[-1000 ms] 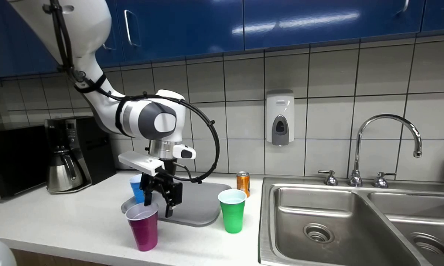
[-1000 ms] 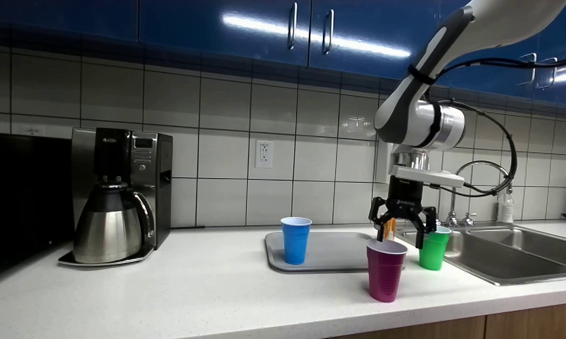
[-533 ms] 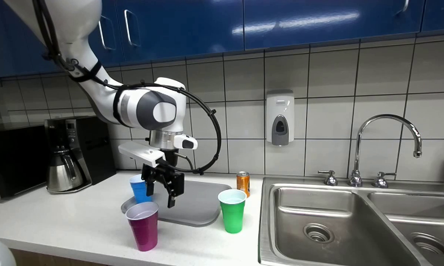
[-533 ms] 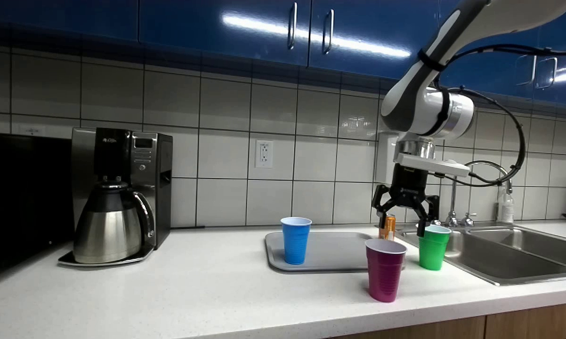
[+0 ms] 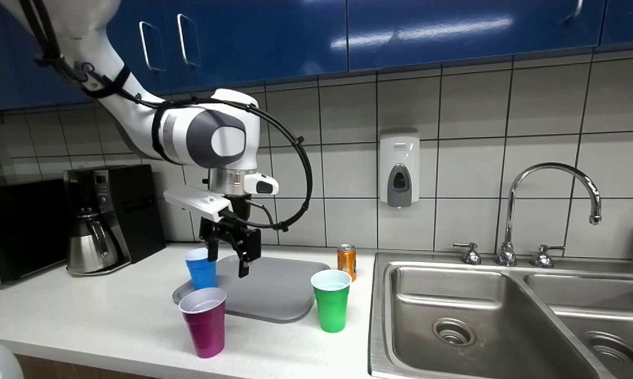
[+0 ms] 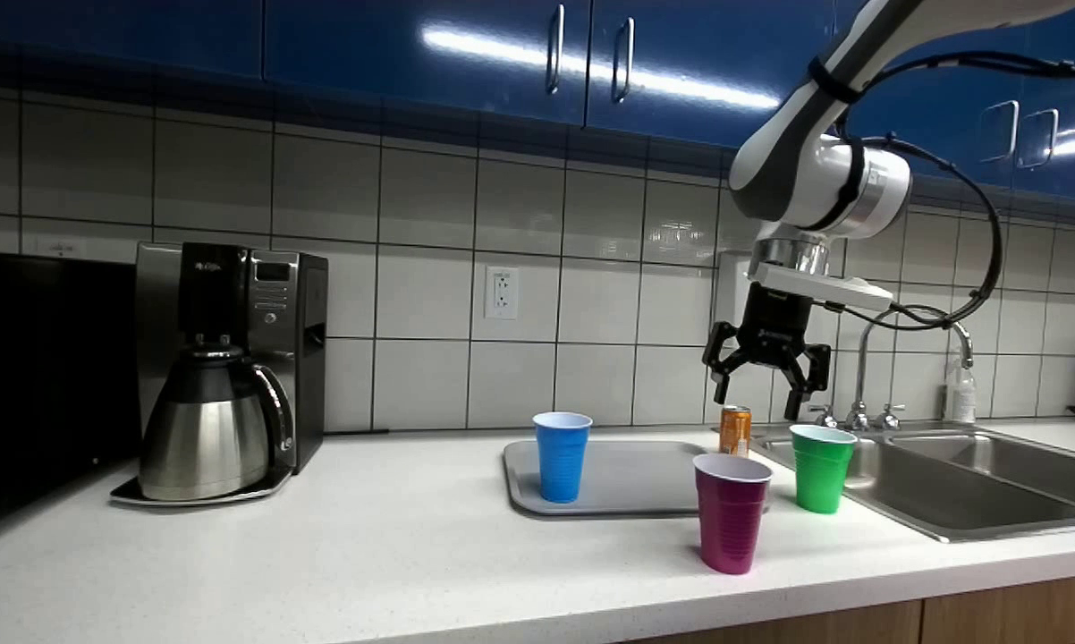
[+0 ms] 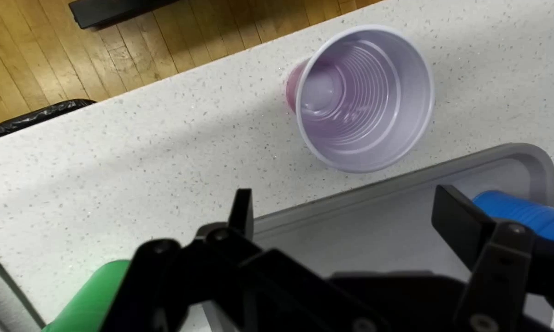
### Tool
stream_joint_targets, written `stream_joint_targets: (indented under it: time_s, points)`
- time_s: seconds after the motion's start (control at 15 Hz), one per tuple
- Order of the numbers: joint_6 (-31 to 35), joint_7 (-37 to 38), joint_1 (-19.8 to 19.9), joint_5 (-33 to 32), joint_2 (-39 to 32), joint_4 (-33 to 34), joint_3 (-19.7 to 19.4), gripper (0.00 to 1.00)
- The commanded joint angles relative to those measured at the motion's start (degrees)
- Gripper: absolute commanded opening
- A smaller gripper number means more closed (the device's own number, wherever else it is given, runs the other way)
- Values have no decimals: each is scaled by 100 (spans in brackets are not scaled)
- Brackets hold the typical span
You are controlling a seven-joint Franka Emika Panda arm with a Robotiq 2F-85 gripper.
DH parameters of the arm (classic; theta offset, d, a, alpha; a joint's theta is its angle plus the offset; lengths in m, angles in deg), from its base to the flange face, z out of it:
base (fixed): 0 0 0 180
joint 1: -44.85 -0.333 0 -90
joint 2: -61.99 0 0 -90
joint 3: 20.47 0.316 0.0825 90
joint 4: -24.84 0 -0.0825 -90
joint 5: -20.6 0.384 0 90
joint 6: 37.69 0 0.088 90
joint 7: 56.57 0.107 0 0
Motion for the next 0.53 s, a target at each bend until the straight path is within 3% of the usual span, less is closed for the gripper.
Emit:
stream_joint_targets:
  time_s: [0.0, 0.47]
  points:
    - [-148, 9, -20, 77, 274, -28, 136, 100]
    - [13, 648, -195, -99, 346, 23, 624, 100]
